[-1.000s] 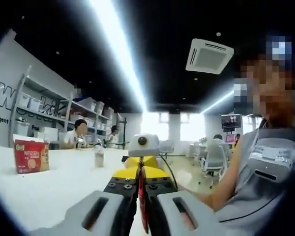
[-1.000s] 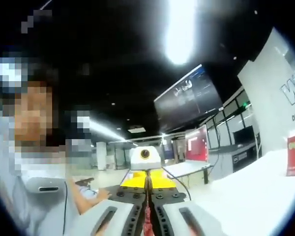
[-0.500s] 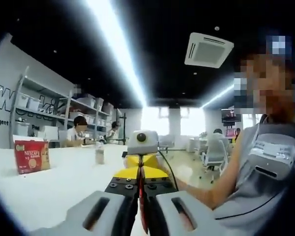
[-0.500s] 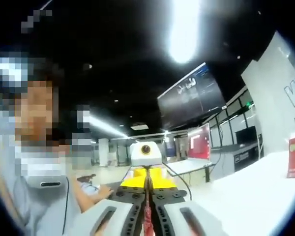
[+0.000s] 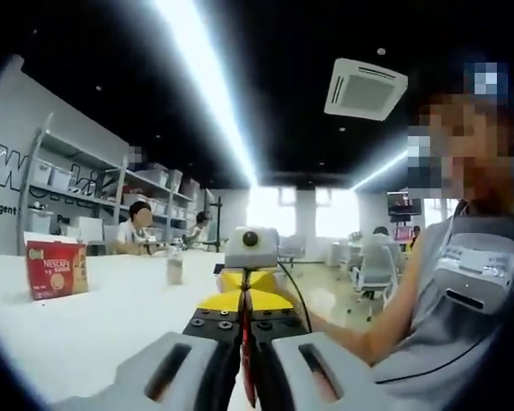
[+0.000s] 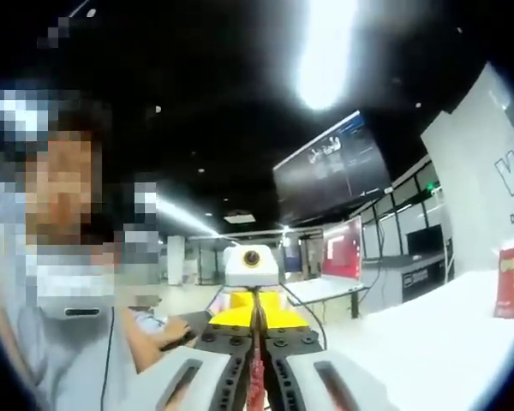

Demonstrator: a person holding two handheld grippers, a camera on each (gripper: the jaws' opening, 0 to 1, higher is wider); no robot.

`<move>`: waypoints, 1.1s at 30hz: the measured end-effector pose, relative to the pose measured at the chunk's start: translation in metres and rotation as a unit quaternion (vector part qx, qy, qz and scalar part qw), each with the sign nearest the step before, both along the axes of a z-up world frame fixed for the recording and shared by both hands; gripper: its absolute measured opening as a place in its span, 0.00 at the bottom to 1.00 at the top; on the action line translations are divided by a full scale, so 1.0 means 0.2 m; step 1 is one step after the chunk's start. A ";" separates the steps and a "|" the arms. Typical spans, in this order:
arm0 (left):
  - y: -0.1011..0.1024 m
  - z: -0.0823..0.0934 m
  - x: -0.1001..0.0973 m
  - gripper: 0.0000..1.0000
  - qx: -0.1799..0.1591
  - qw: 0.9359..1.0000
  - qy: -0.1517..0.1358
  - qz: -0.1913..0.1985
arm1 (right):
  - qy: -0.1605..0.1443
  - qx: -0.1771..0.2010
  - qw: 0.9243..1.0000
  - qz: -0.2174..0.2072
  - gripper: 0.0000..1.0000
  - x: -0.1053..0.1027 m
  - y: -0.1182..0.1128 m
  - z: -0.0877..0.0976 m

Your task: Tear open the coffee pouch, take out the coffee, and pour the coffee from the pouch into the cup

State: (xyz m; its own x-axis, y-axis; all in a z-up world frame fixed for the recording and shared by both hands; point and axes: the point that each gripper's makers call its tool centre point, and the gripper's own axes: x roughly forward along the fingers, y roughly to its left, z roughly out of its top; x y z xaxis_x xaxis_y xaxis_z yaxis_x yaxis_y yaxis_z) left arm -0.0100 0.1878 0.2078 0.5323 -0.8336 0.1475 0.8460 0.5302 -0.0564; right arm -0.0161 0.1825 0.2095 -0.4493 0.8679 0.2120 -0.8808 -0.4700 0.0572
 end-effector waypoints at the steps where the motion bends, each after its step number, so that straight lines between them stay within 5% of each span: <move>1: 0.00 0.00 0.00 0.03 0.000 1.000 0.001 0.000 | -0.001 -0.002 1.000 -0.001 0.02 0.00 0.00 0.00; 7: 0.00 -0.02 0.01 0.03 0.007 1.000 0.000 -0.001 | 0.002 -0.045 0.999 -0.010 0.02 0.01 0.01 -0.02; 11: -0.03 0.01 0.02 0.03 0.073 0.990 -0.121 0.024 | 0.017 -0.070 0.997 0.006 0.01 0.05 -0.01 0.00; 13: -0.06 0.03 0.03 0.03 0.094 0.978 -0.179 0.043 | 0.030 -0.084 0.996 0.027 0.01 0.07 -0.04 0.02; 15: -0.10 0.04 0.04 0.03 0.148 0.952 -0.259 0.064 | 0.030 -0.100 0.994 0.040 0.01 0.09 -0.07 0.03; 17: -0.13 0.04 0.05 0.03 0.210 0.924 -0.309 0.079 | 0.031 -0.115 0.991 0.052 0.01 0.10 -0.09 0.03; 20: -0.19 0.04 0.06 0.03 0.306 0.862 -0.391 0.103 | 0.048 -0.134 0.987 0.074 0.01 0.12 -0.12 0.04; 21: -0.20 0.04 0.08 0.03 0.325 0.852 -0.397 0.110 | 0.052 -0.135 0.987 0.075 0.01 0.15 -0.13 0.05; 24: -0.23 0.06 0.11 0.03 0.411 0.773 -0.462 0.143 | 0.081 -0.135 0.983 0.092 0.01 0.20 -0.16 0.07; 25: -0.24 0.06 0.12 0.03 0.442 0.742 -0.480 0.153 | 0.092 -0.133 0.982 0.100 0.01 0.21 -0.17 0.07; 26: -0.25 0.06 0.13 0.03 0.463 0.719 -0.493 0.160 | 0.111 -0.131 0.979 0.110 0.01 0.22 -0.18 0.07; 27: -0.26 0.06 0.14 0.03 0.492 0.686 -0.509 0.171 | 0.123 -0.127 0.977 0.116 0.01 0.23 -0.19 0.07; 28: -0.26 0.05 0.15 0.03 0.502 0.673 -0.515 0.175 | 0.131 -0.127 0.976 0.121 0.01 0.25 -0.19 0.05; 29: -0.27 0.03 0.17 0.03 0.559 0.598 -0.542 0.191 | 0.140 -0.124 0.974 0.124 0.01 0.27 -0.20 0.05; 30: -0.28 0.02 0.19 0.03 0.585 0.554 -0.558 0.199 | 0.151 -0.118 0.973 0.127 0.01 0.29 -0.20 0.04; 31: -0.29 0.01 0.20 0.03 0.599 0.522 -0.569 0.210 | 0.160 -0.113 0.972 0.133 0.01 0.28 -0.21 0.05; 33: -0.30 0.00 0.23 0.03 0.620 0.471 -0.588 0.220 | 0.169 -0.105 0.970 0.138 0.01 0.30 -0.23 0.04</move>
State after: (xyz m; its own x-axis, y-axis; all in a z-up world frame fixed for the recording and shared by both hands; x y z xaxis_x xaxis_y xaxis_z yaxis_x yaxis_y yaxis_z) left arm 0.0354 0.1277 0.2087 0.8521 -0.5135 0.1010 -0.3009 -0.3229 0.8973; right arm 0.0437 0.1374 0.2167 -0.6062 0.7647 0.2186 -0.6375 -0.6315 0.4413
